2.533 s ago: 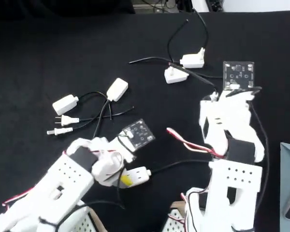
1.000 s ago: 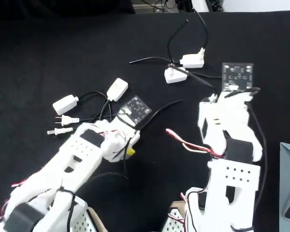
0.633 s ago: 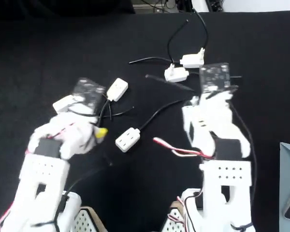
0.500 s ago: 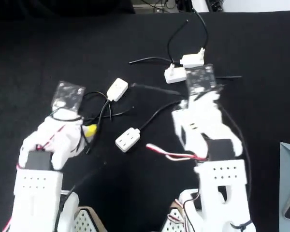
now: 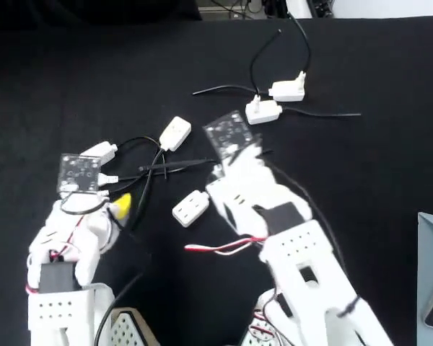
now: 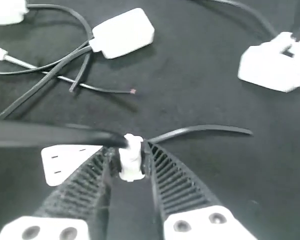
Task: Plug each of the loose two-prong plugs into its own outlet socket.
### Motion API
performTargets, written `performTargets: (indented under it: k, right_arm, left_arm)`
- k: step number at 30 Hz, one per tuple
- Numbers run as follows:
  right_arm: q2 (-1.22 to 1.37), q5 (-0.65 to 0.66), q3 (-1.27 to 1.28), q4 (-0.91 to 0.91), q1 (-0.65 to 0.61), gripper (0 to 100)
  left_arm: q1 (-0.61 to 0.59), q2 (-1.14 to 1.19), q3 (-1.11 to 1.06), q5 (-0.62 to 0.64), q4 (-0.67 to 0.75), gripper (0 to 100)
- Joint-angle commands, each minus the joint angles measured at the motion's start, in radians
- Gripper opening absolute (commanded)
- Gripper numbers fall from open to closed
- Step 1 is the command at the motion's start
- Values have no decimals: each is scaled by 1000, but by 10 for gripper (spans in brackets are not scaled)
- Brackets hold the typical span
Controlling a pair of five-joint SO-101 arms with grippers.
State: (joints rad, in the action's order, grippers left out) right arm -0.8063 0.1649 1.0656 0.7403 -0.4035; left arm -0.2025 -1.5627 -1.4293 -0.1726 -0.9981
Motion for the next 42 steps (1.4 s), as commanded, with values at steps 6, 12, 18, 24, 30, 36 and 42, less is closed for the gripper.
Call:
performTargets:
  k: [6,12,18,24,30,36,42]
  right_arm:
    - [162,-78,-7,-129,-160,12]
    - [209,-114,30,-198,-203,12]
    - [219,-126,74,-262,-206,12]
    - [42,-127,76,-169,-206,11]
    - [-176,-175,136,-100,-242,11]
    - [-255,-183,232,-103,-282,11]
    - [-254,-176,295,-226,-287,11]
  left_arm:
    - [-110,-71,-12,60,0,266]
    - [-111,-71,-13,60,-3,266]
    - [-111,-71,-13,60,-3,266]
    - [-114,-71,-13,60,-3,266]
    - [-114,-71,-13,64,-5,266]
    - [-116,-71,-21,63,-6,266]
    - [-114,-71,-22,63,-5,266]
